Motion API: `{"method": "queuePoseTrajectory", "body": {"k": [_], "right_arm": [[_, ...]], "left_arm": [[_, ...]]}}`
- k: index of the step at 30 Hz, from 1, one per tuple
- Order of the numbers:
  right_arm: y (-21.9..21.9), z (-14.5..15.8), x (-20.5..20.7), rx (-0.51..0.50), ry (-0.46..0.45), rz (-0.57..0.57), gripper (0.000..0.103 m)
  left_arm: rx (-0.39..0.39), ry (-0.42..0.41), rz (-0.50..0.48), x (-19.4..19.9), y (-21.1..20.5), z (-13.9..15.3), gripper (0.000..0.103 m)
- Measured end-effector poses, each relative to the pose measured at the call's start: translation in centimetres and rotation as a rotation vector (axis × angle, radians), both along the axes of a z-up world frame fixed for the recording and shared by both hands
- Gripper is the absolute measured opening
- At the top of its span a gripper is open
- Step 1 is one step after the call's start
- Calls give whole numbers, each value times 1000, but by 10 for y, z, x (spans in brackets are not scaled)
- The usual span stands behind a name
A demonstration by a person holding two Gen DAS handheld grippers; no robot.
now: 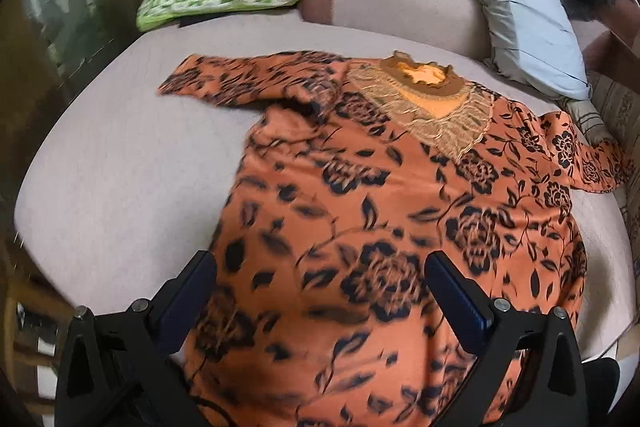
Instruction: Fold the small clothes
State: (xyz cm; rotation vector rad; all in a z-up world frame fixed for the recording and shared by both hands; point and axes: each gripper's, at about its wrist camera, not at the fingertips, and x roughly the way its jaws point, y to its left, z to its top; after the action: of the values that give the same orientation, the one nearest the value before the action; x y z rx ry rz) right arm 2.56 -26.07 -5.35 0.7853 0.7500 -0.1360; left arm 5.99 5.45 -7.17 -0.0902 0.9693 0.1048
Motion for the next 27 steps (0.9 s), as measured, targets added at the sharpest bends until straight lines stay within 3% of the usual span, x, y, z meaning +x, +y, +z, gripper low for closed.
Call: {"method": "queuePoseTrajectory", "body": {"k": [5,11,14,15,16,17,18,19,20,21,24,27], "right_arm": [[-86,-14,72,-35,46,-173,77],[-147,-26,158,-202,106,-313,77],[-167,-55,188,-173,194,-358,77],[-173,-65,194,-154,222,-384,74],[-178,-74,197,-127,244,-411,67],[-180,-75,198,-139,245,-435,64],[-180,-75,203,-151,255,-430,64],[-179,-73,209,-172,270,-409,51],[-178,-71,215,-184,276,-378,11],[-175,-63,221,-185,257,-344,5],[-141,-23,231,-235,155,-257,5],[-69,35,247,-293,3,-97,5]], "left_arm": [[27,8,-51,43,-16,-21,103],[35,-69,-53,87,-19,-33,103],[48,20,-77,109,-21,-66,103],[62,99,-92,117,-22,-85,103],[62,90,-112,117,-21,-93,103],[54,23,-118,110,-19,-88,103],[40,23,-113,109,-18,-87,103],[31,39,-113,111,-16,-88,103],[26,41,-113,111,-15,-89,103],[23,39,-113,111,-15,-88,103],[25,29,-126,109,-14,-87,103],[7,21,-135,108,-14,-88,103]]}}
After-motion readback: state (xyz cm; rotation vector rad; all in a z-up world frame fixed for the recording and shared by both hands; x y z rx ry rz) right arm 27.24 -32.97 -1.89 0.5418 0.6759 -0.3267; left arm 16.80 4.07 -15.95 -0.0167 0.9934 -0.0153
